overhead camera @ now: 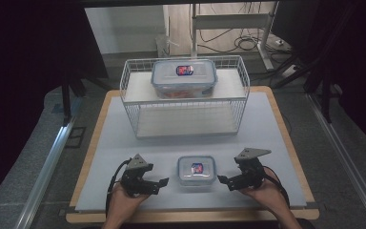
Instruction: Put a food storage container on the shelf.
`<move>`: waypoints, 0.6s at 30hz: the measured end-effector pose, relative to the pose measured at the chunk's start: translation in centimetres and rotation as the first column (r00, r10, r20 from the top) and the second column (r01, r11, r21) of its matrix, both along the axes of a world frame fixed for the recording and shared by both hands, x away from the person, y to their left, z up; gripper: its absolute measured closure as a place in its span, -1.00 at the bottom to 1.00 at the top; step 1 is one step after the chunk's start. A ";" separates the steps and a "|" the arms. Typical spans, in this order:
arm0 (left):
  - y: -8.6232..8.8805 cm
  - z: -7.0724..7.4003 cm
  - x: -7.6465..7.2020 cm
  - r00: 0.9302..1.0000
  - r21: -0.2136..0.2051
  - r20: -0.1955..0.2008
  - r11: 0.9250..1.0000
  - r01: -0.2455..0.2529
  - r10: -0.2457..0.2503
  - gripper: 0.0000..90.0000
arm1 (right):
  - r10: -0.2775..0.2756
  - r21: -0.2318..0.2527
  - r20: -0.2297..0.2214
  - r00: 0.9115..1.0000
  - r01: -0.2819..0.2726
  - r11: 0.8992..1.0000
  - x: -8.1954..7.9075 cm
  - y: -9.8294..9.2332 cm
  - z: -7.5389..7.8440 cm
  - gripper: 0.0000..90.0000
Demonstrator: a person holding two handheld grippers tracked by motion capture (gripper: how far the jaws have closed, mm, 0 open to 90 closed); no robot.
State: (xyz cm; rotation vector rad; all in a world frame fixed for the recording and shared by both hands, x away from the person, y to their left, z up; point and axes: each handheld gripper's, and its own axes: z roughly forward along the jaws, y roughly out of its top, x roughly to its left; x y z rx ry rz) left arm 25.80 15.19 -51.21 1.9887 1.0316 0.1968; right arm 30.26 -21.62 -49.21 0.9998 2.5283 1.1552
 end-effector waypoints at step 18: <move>-1.0 0.3 1.2 0.999 -0.094 -0.037 0.995 0.032 -0.036 -0.50 | -0.006 0.054 -0.085 0.996 0.010 0.998 0.6 0.8 0.4 -0.45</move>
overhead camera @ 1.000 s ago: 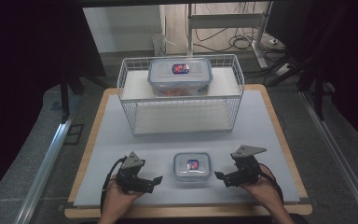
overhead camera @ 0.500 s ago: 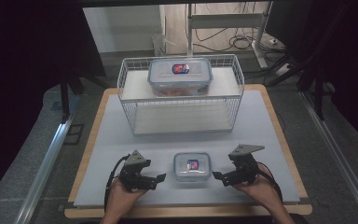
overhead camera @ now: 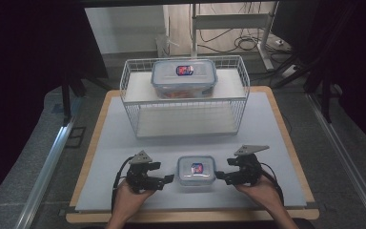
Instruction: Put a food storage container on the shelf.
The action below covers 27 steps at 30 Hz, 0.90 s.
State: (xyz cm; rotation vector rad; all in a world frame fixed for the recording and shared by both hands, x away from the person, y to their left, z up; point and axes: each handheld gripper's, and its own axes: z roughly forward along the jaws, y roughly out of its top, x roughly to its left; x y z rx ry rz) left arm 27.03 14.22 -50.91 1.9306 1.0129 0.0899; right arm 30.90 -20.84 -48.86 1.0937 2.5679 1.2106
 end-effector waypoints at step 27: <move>-2.9 -1.6 3.6 0.980 -0.055 -0.161 0.992 0.111 -0.119 -0.61 | 0.043 0.035 -0.153 0.987 -0.038 0.999 1.8 2.3 -1.1 -0.60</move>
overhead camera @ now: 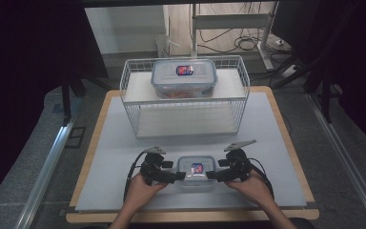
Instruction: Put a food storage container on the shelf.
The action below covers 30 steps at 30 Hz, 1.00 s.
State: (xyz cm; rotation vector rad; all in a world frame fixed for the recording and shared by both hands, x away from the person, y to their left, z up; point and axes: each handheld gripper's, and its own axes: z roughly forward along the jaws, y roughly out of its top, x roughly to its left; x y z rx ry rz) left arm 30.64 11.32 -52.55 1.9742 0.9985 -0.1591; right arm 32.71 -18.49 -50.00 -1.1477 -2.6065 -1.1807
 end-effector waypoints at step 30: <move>-0.4 0.6 -0.3 0.998 -0.023 -0.055 1.000 0.008 -0.009 -0.21 | 0.001 0.050 -0.085 0.996 0.003 0.999 -0.3 0.0 0.0 -0.27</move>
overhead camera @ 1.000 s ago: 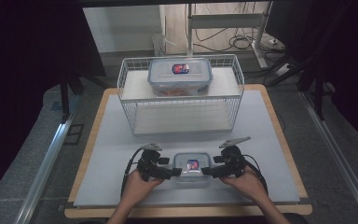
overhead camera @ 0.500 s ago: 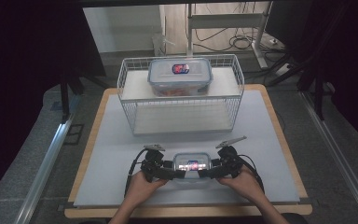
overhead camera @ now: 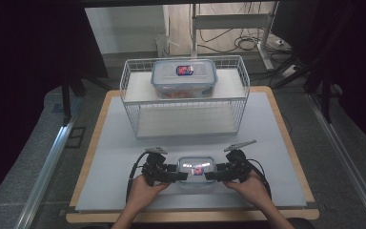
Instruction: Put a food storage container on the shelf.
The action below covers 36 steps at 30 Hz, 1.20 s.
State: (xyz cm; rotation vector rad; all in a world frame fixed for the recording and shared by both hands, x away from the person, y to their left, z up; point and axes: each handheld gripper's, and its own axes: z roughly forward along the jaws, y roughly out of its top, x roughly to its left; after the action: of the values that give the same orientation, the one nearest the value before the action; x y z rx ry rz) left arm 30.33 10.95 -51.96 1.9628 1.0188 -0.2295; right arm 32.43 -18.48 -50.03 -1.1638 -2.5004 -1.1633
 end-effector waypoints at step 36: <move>0.9 0.4 -1.8 0.998 -0.043 0.028 0.998 -0.046 0.048 0.20 | -0.066 0.093 0.017 0.998 0.064 0.994 -1.3 -1.9 0.7 0.33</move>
State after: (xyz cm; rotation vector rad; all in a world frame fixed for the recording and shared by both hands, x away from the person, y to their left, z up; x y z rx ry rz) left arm 28.56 11.86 -51.60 1.8967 1.0325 -0.1948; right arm 31.14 -20.34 -49.36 -1.2239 -2.4113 -1.2978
